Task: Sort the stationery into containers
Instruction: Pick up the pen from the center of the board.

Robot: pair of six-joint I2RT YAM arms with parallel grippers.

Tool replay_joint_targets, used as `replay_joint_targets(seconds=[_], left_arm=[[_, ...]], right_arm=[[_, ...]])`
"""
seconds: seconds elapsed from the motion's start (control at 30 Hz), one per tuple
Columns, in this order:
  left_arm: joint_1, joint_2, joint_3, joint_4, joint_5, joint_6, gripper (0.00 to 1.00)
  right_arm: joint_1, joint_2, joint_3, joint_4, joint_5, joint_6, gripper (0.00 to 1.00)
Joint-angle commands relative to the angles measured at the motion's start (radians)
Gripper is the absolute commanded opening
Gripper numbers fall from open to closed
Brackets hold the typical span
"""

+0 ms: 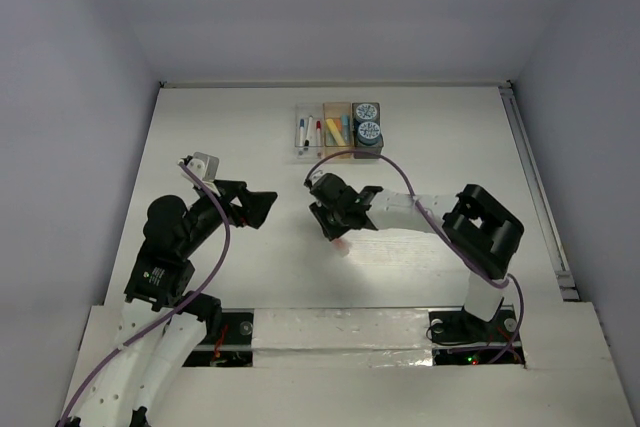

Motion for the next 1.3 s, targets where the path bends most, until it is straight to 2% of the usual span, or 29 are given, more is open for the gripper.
replay_joint_targets(seconds=[0.0,0.1,0.13,0.27,0.33,0.63,1.03,1.2,1.23,1.27], left_arm=[[0.006,0.004,-0.015,0.05,0.03,-0.004,0.85],[0.006,0.014,-0.016,0.055,0.045,-0.005,0.79],[0.006,0.016,-0.016,0.055,0.048,-0.004,0.75],[0.006,0.019,-0.019,0.061,0.056,-0.005,0.69],[0.006,0.023,-0.021,0.064,0.065,-0.005,0.68],[0.006,0.037,-0.022,0.068,0.071,-0.007,0.67],[0.006,0.04,-0.026,0.076,0.071,-0.013,0.62],[0.006,0.033,-0.024,0.073,0.056,-0.011,0.51],[0.006,0.03,-0.024,0.073,0.054,-0.011,0.47],[0.006,0.028,-0.022,0.073,0.053,-0.013,0.36]], right_arm=[[0.009,-0.029,0.065,0.037,0.063,0.024,0.07],[0.009,-0.066,0.134,0.084,0.129,0.042,0.05],[0.009,-0.097,0.148,0.131,0.146,0.047,0.04],[0.009,-0.177,0.18,0.299,0.184,0.094,0.04],[0.009,-0.204,0.173,0.415,0.178,0.136,0.04],[0.03,-0.287,0.104,0.69,0.118,0.281,0.03],[0.122,-0.243,0.133,0.779,0.057,0.306,0.03],[0.144,-0.223,0.14,0.781,0.036,0.312,0.03],[0.144,-0.224,0.139,0.782,0.037,0.315,0.03],[0.144,-0.224,0.136,0.785,0.034,0.317,0.03]])
